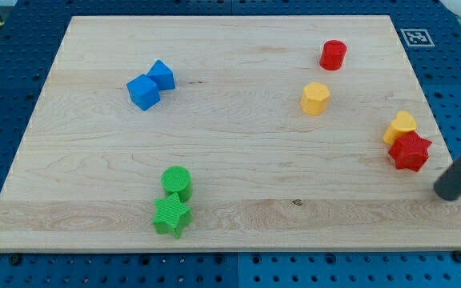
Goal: Slide the red star at the bottom of the yellow hexagon
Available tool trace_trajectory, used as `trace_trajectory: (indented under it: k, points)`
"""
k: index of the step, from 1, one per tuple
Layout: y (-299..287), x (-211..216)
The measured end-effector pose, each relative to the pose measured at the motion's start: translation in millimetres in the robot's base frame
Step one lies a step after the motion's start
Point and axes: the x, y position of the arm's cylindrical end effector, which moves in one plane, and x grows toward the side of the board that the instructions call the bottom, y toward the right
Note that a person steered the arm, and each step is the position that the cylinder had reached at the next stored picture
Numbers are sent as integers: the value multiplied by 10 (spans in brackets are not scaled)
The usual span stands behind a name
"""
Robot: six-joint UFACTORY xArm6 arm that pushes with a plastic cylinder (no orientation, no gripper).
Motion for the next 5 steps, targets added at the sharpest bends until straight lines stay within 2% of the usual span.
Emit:
trace_trajectory:
  k: [2,3,5]
  points:
    - [-59,-260]
    - [-199,-524]
    - [-673,-644]
